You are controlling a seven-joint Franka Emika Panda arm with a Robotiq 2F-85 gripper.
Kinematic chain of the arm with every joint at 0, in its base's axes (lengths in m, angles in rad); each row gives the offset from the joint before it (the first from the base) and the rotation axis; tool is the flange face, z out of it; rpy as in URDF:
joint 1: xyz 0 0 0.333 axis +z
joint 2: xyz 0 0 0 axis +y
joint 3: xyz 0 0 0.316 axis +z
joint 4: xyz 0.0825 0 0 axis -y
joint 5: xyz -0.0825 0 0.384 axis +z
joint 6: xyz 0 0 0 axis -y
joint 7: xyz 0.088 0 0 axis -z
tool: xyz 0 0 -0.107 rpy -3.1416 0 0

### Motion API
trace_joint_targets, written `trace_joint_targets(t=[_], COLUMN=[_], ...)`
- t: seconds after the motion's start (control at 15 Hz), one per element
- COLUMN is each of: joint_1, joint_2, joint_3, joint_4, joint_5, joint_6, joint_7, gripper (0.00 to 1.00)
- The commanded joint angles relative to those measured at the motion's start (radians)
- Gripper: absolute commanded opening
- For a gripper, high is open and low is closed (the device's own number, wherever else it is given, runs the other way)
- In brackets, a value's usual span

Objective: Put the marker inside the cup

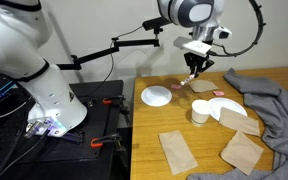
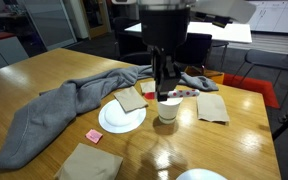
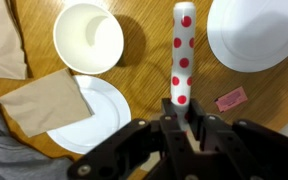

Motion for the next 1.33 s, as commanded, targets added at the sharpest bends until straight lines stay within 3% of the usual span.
trace_joint_targets(t=[0.0,0.67,0.73,1.07,1.13,1.27], joint_1=[-0.018,-0.062,-0.049,-0.062,-0.061,-0.076], joint_2=[-0.134,-0.262,-0.225,-0.226,-0.226,-0.211], joint_3=[-0.020,-0.147,-0.140,-0.153,-0.152,-0.141], joint_4=[-0.072,-0.162,-0.122,-0.141,-0.141,-0.133], joint_5=[0.054,0.084,0.067,0.067,0.067,0.096], joint_6=[-0.059,-0.116,-0.100,-0.100,-0.100,-0.078], joint_7=[0.055,0.172,0.147,0.148,0.148,0.030], gripper=[0.05,0.05,0.20,0.20,0.05,0.05])
